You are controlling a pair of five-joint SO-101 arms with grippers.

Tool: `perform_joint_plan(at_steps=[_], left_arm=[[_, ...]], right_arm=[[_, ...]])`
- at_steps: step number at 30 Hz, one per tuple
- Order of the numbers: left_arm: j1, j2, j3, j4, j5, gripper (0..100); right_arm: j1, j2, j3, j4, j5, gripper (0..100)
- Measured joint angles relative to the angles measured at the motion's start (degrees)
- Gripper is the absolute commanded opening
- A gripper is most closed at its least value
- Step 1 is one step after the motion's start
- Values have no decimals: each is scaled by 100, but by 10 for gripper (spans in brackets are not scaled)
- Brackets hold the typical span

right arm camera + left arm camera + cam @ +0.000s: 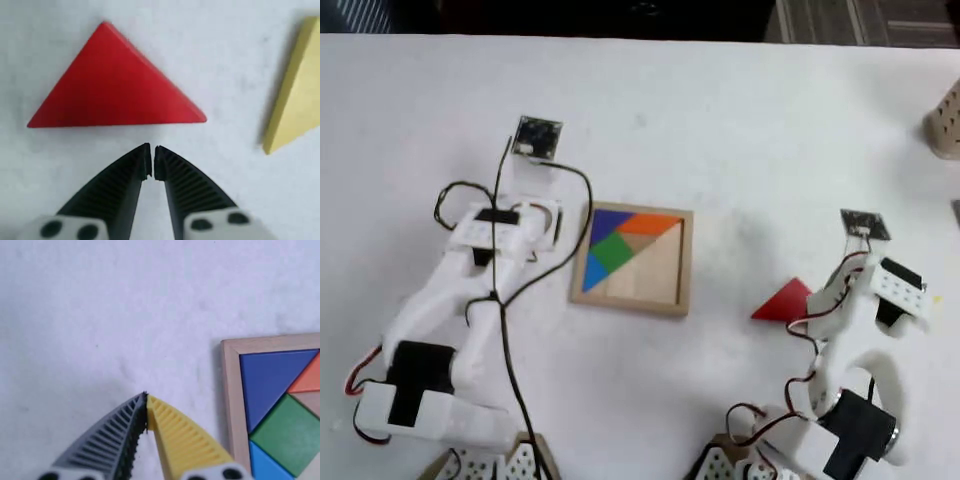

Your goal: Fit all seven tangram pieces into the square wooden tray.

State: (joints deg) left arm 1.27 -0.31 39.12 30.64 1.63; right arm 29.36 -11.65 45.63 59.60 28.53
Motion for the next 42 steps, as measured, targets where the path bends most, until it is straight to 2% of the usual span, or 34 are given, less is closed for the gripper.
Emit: perform_joint_plan(at_steps=[9,16,24,34,38,42], left_arm=[[0,0,0,0,0,24],[0,0,0,0,0,24],[0,0,0,0,0,24],[0,0,0,0,0,24],[0,0,0,0,0,24],[0,0,0,0,0,24]], right_arm=[[-9,897,-651,-413,-123,18],[-18,2242,-2330,281,-246,18],[-492,3473,-4246,492,-255,18],[-791,4123,-6259,2303,-387,18],[-818,4123,-6382,2989,-870,18],[-818,3516,-5820,3007,-1248,18]])
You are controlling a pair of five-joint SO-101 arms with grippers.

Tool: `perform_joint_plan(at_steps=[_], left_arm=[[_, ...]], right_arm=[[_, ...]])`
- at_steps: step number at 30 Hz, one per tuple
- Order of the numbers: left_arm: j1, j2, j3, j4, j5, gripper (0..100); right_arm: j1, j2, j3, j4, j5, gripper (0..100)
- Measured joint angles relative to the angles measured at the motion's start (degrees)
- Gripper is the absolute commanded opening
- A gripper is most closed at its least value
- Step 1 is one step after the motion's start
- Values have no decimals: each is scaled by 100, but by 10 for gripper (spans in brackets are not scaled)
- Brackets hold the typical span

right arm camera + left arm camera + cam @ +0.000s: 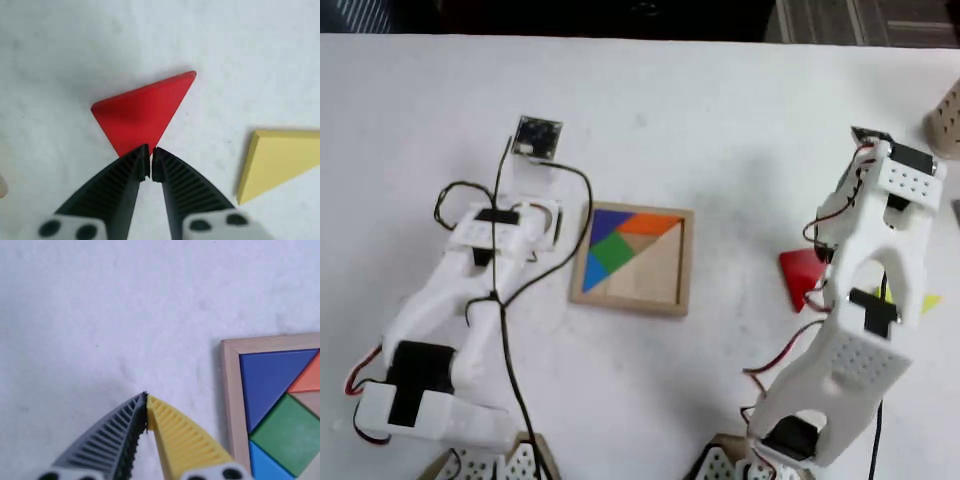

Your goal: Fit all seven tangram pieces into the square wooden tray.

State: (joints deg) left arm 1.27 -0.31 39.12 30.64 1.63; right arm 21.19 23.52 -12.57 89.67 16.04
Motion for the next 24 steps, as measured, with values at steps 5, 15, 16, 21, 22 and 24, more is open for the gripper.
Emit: perform_joint_plan(at_steps=[5,15,16,21,22,24], left_arm=[[0,0,0,0,0,24],[0,0,0,0,0,24],[0,0,0,0,0,24],[0,0,0,0,0,24],[0,0,0,0,0,24],[0,0,0,0,0,24]], right_arm=[[0,-1257,1486,-932,-791,18],[-527,-1943,3165,-2251,-2031,176],[-527,-1943,3165,-2277,-2057,187],[-642,-1943,3191,-2426,-2127,224],[-642,-1943,3191,-2444,-2215,234],[-615,-1943,3191,-2523,-2576,255]])
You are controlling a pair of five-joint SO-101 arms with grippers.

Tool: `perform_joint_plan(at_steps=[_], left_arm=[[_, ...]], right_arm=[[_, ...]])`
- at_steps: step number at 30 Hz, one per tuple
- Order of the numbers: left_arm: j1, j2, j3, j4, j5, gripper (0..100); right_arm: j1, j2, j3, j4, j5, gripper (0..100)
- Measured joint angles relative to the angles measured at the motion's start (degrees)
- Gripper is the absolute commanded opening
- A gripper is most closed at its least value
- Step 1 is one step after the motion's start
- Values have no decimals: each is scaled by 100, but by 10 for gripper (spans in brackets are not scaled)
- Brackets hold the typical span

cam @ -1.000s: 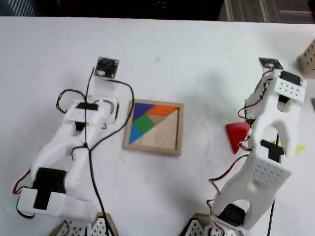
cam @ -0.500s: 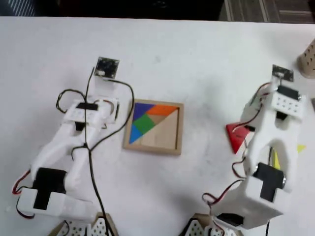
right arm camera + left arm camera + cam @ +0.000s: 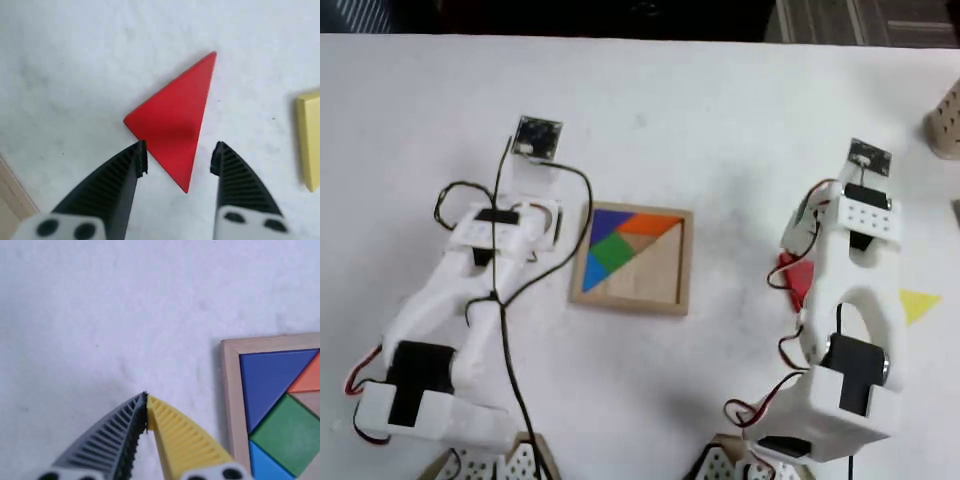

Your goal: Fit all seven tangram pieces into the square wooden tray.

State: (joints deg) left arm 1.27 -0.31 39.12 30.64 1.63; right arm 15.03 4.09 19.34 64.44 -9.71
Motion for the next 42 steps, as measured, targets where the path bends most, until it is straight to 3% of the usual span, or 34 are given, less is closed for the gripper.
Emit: perform_joint_plan(at_steps=[8,29,42], left_arm=[[0,0,0,0,0,24],[18,0,0,0,0,24],[18,0,0,0,-9,24]], right_arm=[[-149,457,-35,-589,-932,270],[-659,2171,-1793,484,-976,272],[-615,2277,-1881,598,-976,252]])
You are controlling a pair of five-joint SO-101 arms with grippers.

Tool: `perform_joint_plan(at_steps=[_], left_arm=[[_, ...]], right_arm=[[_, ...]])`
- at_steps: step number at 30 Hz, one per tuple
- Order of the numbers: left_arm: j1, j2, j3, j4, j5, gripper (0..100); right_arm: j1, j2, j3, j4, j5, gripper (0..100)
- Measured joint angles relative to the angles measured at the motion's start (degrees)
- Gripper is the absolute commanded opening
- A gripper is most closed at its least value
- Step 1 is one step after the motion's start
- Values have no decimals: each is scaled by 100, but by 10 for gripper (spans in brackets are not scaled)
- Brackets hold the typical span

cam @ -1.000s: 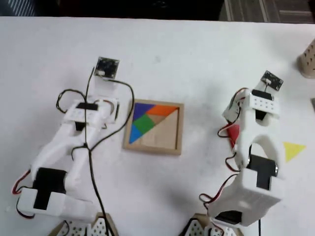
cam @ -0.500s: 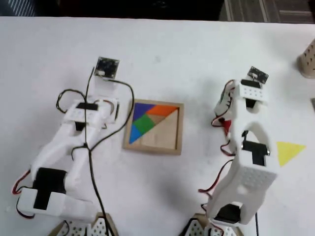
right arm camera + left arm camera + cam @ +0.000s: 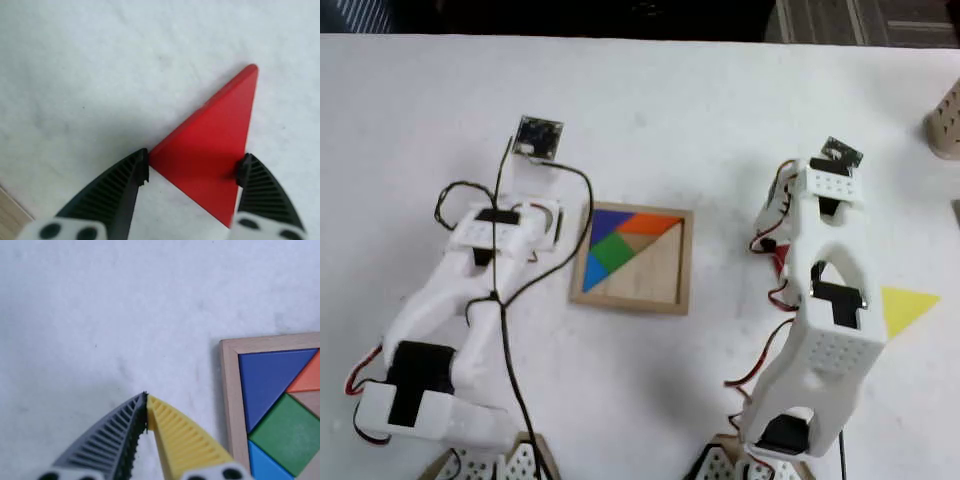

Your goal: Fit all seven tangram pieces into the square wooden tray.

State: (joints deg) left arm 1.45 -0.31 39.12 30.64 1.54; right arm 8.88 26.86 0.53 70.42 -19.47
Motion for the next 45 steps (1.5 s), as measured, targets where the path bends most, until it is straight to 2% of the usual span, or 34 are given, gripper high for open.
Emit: perform_joint_plan(at_steps=[6,12,21,32,45], left_arm=[[0,0,0,0,0,24],[0,0,0,0,0,24],[0,0,0,0,0,24],[0,0,0,0,0,24],[0,0,0,0,0,24]], right_arm=[[114,0,-9,35,9,112],[193,0,-9,149,501,113],[185,-167,-35,255,853,109],[-193,-923,281,281,1292,109],[-1591,-1873,290,642,1565,109]])
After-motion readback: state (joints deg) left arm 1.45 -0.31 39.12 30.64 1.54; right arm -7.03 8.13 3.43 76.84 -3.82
